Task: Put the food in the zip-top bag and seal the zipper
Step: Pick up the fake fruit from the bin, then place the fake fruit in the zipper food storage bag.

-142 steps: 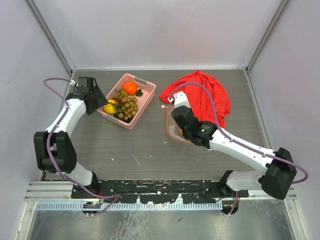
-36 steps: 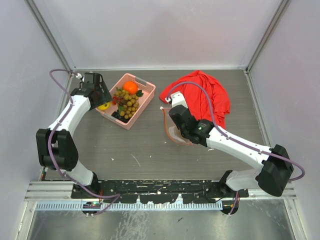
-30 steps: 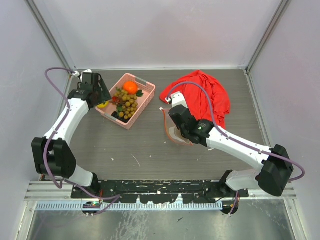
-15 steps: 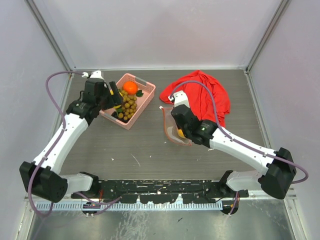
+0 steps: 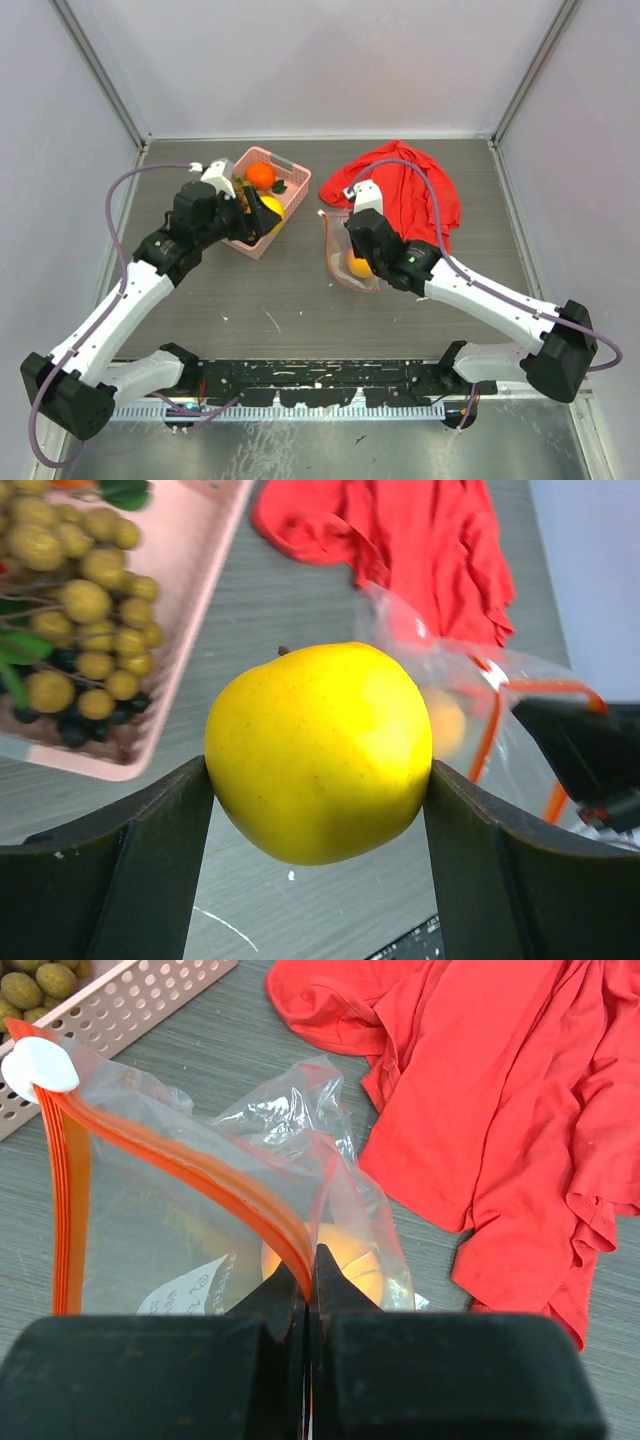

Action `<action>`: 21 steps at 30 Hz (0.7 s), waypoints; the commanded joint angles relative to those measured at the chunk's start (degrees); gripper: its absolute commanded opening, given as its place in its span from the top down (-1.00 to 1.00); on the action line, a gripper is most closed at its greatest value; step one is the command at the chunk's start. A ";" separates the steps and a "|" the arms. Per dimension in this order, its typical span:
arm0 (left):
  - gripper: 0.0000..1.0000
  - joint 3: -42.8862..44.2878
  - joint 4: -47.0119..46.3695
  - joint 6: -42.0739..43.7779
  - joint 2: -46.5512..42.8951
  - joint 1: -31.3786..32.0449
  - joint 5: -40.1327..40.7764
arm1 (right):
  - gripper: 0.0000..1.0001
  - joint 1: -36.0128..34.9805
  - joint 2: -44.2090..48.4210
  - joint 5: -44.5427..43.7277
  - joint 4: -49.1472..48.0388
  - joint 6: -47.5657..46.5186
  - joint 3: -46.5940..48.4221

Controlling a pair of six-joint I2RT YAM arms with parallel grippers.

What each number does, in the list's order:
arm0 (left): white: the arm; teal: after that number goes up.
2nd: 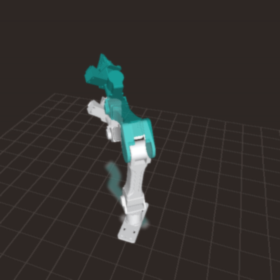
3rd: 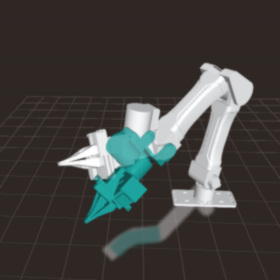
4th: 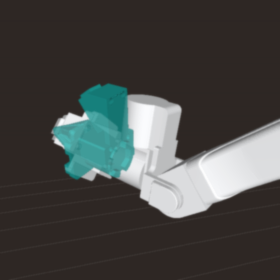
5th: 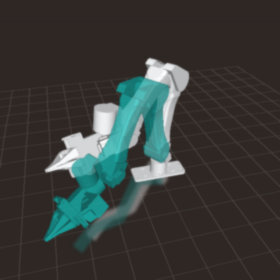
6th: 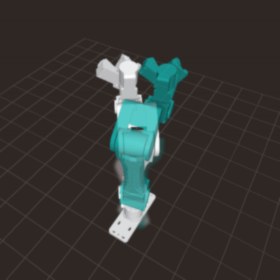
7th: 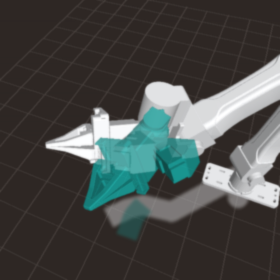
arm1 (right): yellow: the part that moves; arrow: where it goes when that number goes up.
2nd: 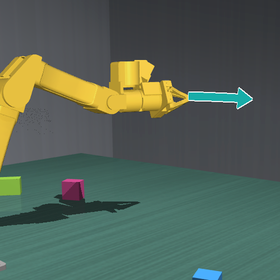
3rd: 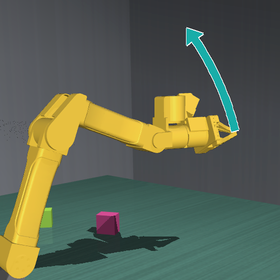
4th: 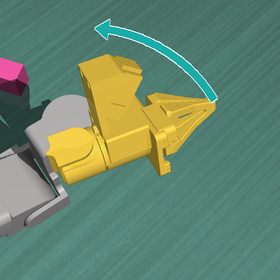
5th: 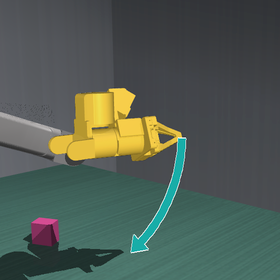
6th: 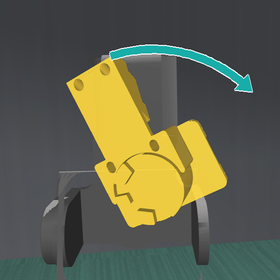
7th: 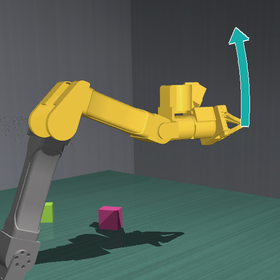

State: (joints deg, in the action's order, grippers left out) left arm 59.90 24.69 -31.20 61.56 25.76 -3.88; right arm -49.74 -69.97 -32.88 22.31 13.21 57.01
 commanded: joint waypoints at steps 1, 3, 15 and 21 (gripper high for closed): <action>0.03 -3.03 -10.89 -0.66 -3.86 4.28 -4.78 | 0.99 0.17 2.29 0.66 -2.79 2.54 1.53; 0.04 -4.94 -14.44 -0.42 -5.30 6.63 -4.76 | 0.99 0.17 2.31 1.00 -2.79 2.82 1.42; 0.03 -13.22 -35.62 10.32 -7.34 20.13 -5.11 | 0.99 0.19 3.42 3.82 -2.80 4.27 0.61; 0.03 -15.45 -43.14 15.19 -5.41 23.00 -9.18 | 0.99 0.17 3.71 4.99 -2.97 4.39 0.42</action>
State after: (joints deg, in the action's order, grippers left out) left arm 45.32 -6.35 -21.52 55.70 47.44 -9.67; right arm -49.74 -68.31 -28.82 22.22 16.69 56.99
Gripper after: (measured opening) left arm 0.765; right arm 0.040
